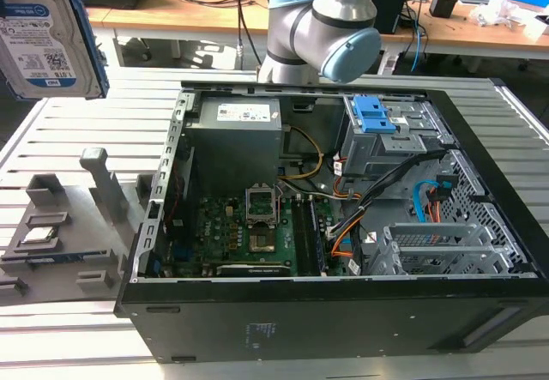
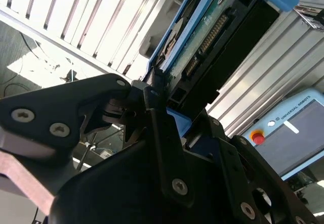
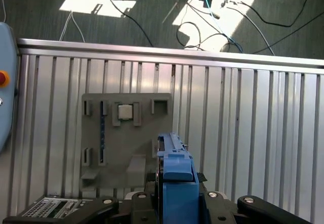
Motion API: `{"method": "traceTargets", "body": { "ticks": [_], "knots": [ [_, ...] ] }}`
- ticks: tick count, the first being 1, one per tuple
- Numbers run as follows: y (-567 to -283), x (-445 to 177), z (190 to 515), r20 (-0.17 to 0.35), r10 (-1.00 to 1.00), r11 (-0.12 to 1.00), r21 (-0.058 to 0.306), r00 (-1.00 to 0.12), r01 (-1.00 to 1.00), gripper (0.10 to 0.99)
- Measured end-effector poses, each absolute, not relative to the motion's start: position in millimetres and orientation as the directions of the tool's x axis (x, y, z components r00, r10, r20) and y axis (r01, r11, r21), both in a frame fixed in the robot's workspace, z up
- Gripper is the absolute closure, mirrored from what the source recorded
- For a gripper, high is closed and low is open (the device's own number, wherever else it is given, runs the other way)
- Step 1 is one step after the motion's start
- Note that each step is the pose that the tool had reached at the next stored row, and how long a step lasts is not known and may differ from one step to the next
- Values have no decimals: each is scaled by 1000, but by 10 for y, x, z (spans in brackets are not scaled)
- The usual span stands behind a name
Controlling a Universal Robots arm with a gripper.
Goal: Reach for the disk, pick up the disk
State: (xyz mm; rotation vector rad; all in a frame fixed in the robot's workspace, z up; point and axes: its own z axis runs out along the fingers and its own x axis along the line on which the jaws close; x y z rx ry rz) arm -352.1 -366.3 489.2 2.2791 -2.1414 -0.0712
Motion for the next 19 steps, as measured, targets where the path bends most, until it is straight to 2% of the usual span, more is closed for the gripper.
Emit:
{"method": "traceTargets", "body": {
  "ticks": [19],
  "knots": [
    [-3663,-2819,4890,-24,-998,-63,41,62,-997,722]
  ]
}}
